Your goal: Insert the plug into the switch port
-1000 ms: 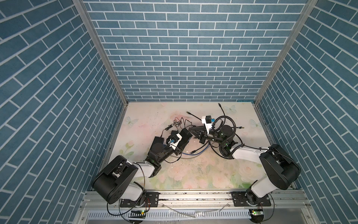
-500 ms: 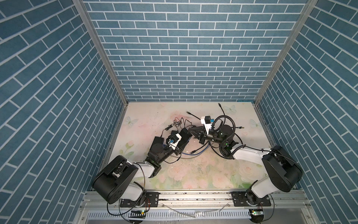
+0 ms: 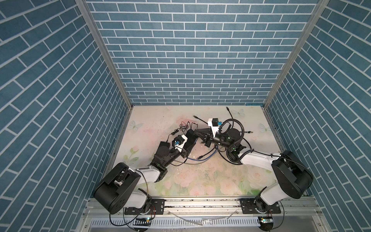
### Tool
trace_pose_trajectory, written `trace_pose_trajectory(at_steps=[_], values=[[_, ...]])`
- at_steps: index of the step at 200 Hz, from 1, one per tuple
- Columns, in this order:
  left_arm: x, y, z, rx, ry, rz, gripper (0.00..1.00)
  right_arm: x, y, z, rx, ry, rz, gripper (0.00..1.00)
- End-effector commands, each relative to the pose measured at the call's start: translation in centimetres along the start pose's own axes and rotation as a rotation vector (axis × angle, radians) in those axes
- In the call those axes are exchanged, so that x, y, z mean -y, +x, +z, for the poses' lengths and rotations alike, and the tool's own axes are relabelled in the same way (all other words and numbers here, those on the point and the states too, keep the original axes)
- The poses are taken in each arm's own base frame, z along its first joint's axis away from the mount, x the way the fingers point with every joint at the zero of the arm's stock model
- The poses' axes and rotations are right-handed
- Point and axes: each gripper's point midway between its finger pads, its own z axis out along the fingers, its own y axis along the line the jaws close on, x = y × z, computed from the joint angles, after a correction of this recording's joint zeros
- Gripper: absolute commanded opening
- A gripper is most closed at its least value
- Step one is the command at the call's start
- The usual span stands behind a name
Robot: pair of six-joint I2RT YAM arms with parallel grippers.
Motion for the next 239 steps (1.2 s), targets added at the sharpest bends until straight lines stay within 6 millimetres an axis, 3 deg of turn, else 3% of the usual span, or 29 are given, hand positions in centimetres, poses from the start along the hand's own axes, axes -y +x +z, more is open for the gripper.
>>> trace_pose_trajectory(at_steps=[1,66,130,186,239], values=[[-0.3,-11.6,-0.7,0.369,0.004,0.087,0.52,-0.2,6.7,0.3,-0.193,-0.007,0.133,0.00],[-0.9,-14.4,-1.2,0.438,0.000,0.102,0.52,0.2,8.8,0.7,-0.259,0.017,0.166,0.00],[-2.0,-19.3,-1.3,0.550,0.012,0.142,0.52,0.8,10.5,0.6,-0.307,0.080,0.214,0.00],[-2.4,-21.1,-2.3,0.592,0.000,0.175,0.50,1.3,12.6,0.5,-0.366,0.123,0.248,0.00],[-2.7,-21.5,-2.9,0.603,-0.029,0.213,0.49,1.7,13.8,0.7,-0.427,0.181,0.268,0.00]])
